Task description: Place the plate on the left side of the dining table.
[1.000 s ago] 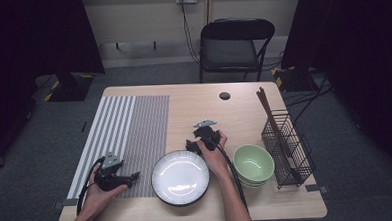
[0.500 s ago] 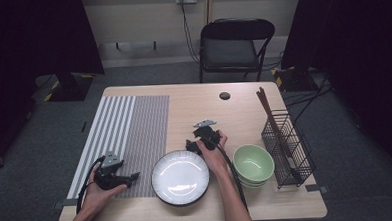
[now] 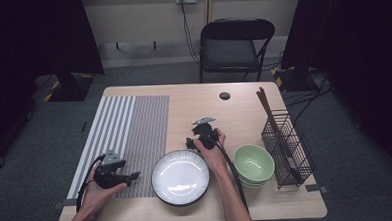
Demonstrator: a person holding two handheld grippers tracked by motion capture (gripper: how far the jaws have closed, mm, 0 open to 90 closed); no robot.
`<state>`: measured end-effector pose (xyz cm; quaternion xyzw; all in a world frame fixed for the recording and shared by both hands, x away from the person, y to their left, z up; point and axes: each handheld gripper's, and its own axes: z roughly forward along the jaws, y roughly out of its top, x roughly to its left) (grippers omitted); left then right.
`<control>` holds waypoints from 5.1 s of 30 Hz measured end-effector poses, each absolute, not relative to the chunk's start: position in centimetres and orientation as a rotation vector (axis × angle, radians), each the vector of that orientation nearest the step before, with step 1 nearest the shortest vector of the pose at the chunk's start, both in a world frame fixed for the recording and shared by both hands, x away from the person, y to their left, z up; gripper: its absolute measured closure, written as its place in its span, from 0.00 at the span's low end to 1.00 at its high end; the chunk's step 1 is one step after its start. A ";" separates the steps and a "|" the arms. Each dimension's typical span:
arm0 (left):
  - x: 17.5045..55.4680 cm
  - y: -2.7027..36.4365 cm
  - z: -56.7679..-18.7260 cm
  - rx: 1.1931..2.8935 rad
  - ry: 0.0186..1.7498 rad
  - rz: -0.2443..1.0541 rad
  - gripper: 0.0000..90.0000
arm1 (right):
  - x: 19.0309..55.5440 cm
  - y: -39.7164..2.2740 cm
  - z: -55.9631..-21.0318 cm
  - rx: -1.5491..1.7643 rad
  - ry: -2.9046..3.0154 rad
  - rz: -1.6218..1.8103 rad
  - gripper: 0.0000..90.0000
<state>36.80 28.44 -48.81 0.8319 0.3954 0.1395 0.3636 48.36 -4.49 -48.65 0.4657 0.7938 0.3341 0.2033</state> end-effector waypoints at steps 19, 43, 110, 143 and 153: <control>36.5 26.1 -45.2 2.052 0.932 0.278 0.37 | 45.8 -4.3 -44.6 1.211 2.292 1.119 0.24; 38.8 22.3 -45.5 2.044 0.866 0.228 0.69 | 41.7 -4.9 -45.3 1.218 2.361 1.230 0.81; 40.1 22.1 -46.6 2.023 0.874 0.112 0.94 | 41.6 -6.7 -46.7 1.319 2.332 1.367 0.94; 40.2 22.0 -46.7 2.014 0.875 0.112 0.92 | 41.1 -6.9 -46.9 1.369 2.343 1.400 0.97; 40.4 22.3 -46.8 2.009 0.863 0.091 0.94 | 40.8 -6.7 -47.0 1.336 2.336 1.405 0.97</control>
